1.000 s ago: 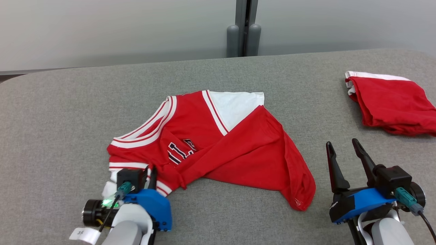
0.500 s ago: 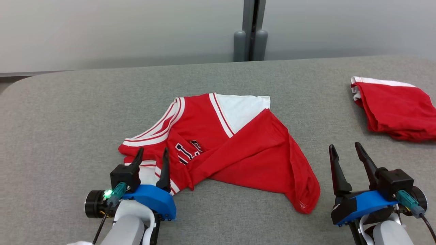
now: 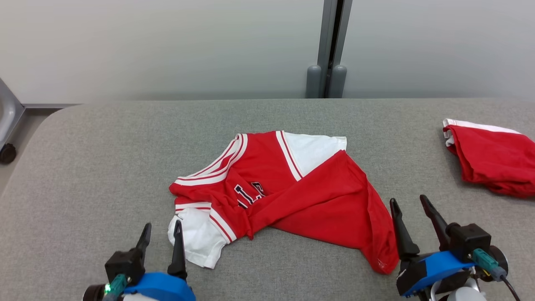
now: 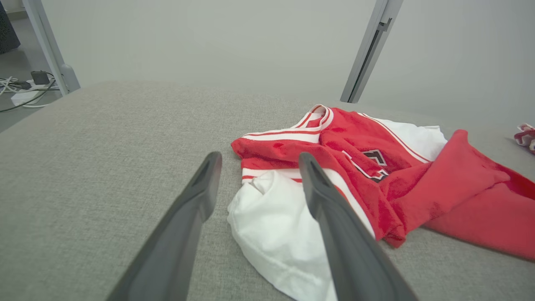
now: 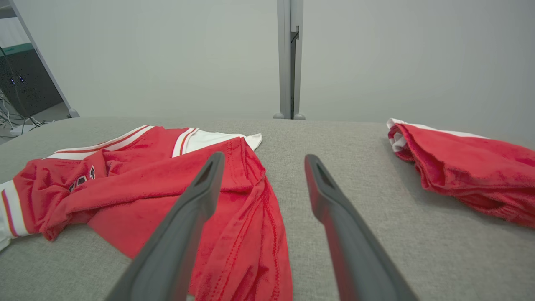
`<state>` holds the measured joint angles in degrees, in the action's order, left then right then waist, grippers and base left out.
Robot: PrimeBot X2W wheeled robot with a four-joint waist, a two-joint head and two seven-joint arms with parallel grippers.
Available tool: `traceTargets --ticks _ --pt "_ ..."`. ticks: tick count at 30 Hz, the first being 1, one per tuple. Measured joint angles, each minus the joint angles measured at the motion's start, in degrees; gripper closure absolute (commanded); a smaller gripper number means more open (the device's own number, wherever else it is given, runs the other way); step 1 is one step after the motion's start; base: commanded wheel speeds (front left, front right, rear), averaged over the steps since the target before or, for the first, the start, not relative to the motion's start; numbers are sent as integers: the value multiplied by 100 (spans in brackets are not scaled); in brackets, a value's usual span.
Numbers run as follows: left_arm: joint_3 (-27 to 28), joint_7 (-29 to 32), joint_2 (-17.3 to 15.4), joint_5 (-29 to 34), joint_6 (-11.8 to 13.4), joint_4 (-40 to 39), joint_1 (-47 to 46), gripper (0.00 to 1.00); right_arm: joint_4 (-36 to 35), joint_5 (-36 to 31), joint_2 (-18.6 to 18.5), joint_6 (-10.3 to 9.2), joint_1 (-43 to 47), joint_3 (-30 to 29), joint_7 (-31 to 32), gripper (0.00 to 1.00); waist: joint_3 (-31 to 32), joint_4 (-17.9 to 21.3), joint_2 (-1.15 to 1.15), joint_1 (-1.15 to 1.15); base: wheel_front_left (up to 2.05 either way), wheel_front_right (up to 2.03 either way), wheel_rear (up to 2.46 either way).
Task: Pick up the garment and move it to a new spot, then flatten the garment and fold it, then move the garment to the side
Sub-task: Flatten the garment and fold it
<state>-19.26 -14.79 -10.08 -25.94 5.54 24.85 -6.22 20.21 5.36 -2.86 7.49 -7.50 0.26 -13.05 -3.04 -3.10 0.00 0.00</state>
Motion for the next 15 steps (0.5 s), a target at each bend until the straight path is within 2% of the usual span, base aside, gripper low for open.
traceTargets --ticks 15 --pt "90 -12 11 -76 -15 54 400 0 211 104 0 0 130 229 -64 0 258 119 0 0 0 0 0"
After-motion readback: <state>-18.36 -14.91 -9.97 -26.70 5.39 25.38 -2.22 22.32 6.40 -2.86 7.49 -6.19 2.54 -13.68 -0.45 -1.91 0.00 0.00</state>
